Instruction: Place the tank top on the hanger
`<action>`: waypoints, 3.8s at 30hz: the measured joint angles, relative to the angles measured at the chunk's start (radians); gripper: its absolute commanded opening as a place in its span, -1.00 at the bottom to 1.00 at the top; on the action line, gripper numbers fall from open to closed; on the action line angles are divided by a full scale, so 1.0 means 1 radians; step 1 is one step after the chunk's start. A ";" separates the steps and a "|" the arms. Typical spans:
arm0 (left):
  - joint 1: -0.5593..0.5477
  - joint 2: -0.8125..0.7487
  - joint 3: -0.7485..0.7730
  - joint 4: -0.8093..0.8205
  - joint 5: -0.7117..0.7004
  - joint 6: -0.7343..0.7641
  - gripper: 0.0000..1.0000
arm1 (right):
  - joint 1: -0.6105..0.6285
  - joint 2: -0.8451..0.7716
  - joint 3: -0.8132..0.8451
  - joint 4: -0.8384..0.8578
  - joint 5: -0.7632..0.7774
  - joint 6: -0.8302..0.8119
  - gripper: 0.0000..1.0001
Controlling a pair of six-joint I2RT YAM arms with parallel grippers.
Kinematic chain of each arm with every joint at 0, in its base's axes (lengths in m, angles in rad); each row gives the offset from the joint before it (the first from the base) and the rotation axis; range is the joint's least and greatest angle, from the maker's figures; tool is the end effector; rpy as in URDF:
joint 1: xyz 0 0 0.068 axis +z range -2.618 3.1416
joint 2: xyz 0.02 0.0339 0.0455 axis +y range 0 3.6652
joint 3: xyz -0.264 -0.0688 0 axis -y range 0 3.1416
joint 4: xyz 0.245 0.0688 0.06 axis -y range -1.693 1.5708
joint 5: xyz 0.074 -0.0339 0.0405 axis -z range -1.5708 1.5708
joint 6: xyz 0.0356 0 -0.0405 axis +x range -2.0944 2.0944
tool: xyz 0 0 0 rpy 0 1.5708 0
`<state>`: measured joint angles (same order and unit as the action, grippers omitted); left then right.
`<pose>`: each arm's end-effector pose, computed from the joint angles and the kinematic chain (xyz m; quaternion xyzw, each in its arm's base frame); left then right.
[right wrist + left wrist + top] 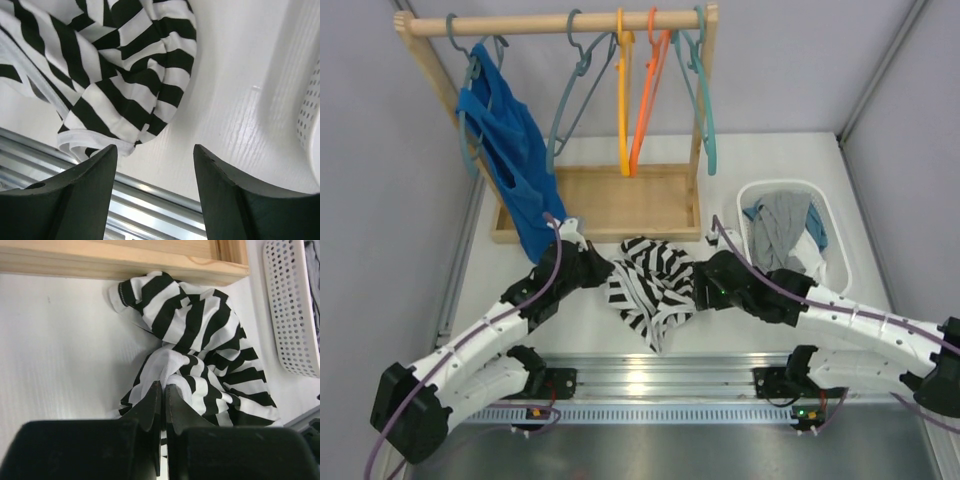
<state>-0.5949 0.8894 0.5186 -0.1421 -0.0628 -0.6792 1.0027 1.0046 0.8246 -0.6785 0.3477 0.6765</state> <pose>0.1663 -0.1098 0.2319 -0.0522 0.8615 -0.2782 0.4216 0.1180 0.1624 0.2701 -0.0904 0.9207 0.1474 0.3500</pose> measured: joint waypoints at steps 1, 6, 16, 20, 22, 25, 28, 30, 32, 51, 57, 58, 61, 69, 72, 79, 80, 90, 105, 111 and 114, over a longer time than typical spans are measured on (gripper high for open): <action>0.001 0.010 0.006 0.002 0.021 0.005 -1.00 | 0.026 0.012 0.000 0.000 0.004 0.006 0.22; 0.002 0.047 0.003 -0.002 0.087 0.009 -1.00 | 0.158 0.092 0.024 -0.002 0.009 0.036 0.22; 0.002 0.027 -0.019 -0.029 0.127 0.028 -1.00 | 0.298 0.319 0.075 0.101 -0.013 0.156 0.48; 0.002 0.007 -0.019 -0.046 0.127 0.030 -1.00 | 0.308 0.382 0.005 0.187 -0.031 0.193 0.34; 0.002 0.000 -0.019 -0.050 0.126 0.032 -1.00 | 0.328 0.420 -0.014 0.220 -0.032 0.208 0.26; 0.002 -0.008 -0.019 -0.061 0.126 0.034 -1.00 | 0.359 0.466 -0.027 0.274 -0.033 0.238 0.04; 0.002 -0.015 -0.019 -0.066 0.122 0.039 -1.00 | 0.374 0.479 -0.054 0.318 -0.032 0.273 -0.42; 0.002 -0.019 -0.019 -0.071 0.117 0.043 -1.00 | 0.375 0.479 -0.069 0.328 -0.030 0.287 -0.81; 0.002 -0.022 -0.019 -0.076 0.110 0.047 -1.00 | 0.375 0.475 -0.078 0.333 -0.018 0.304 -1.00; 0.003 0.056 -0.056 -0.059 0.094 0.046 -1.00 | -0.154 0.179 -0.167 0.390 -0.192 0.163 -1.00; 0.003 0.085 -0.075 -0.037 0.099 0.043 -0.80 | -0.189 0.303 -0.242 0.434 -0.248 0.163 -0.83; 0.003 0.082 -0.076 -0.037 0.100 0.044 -0.73 | -0.189 0.299 -0.242 0.434 -0.249 0.163 -0.77; 0.003 0.051 -0.080 -0.039 0.104 0.050 -0.46 | -0.189 0.259 -0.241 0.431 -0.251 0.157 -0.50; 0.003 -0.085 -0.066 -0.100 0.102 0.066 -0.05 | -0.188 0.087 -0.195 0.365 -0.238 0.137 0.10; 0.003 -0.119 -0.040 -0.142 0.093 0.072 -0.03 | -0.187 0.041 -0.182 0.330 -0.232 0.136 0.22; 0.003 -0.198 0.058 -0.267 0.089 0.072 -0.06 | -0.187 -0.042 -0.181 0.239 -0.213 0.136 0.34; 0.003 -0.213 0.071 -0.285 0.097 0.071 -0.07 | -0.187 -0.055 -0.181 0.229 -0.210 0.136 0.34; 0.003 -0.348 0.244 -0.327 0.336 0.077 -0.06 | -0.187 -0.120 -0.181 0.174 -0.192 0.131 0.36; 0.003 0.020 1.024 -0.147 -0.035 0.405 0.03 | -0.187 -0.124 -0.181 0.151 -0.192 0.108 0.37; 0.012 0.314 1.208 -0.131 -0.235 0.578 0.09 | -0.187 -0.177 -0.181 0.127 -0.191 0.108 0.38; 0.041 0.428 1.275 -0.169 -0.244 0.627 0.12 | -0.187 -0.197 -0.181 0.115 -0.191 0.108 0.38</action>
<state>-0.5537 1.3170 1.7935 -0.3115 -0.3065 -0.0525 0.8158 0.8074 0.6434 -0.5636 0.1570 0.7849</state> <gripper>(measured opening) 0.548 0.687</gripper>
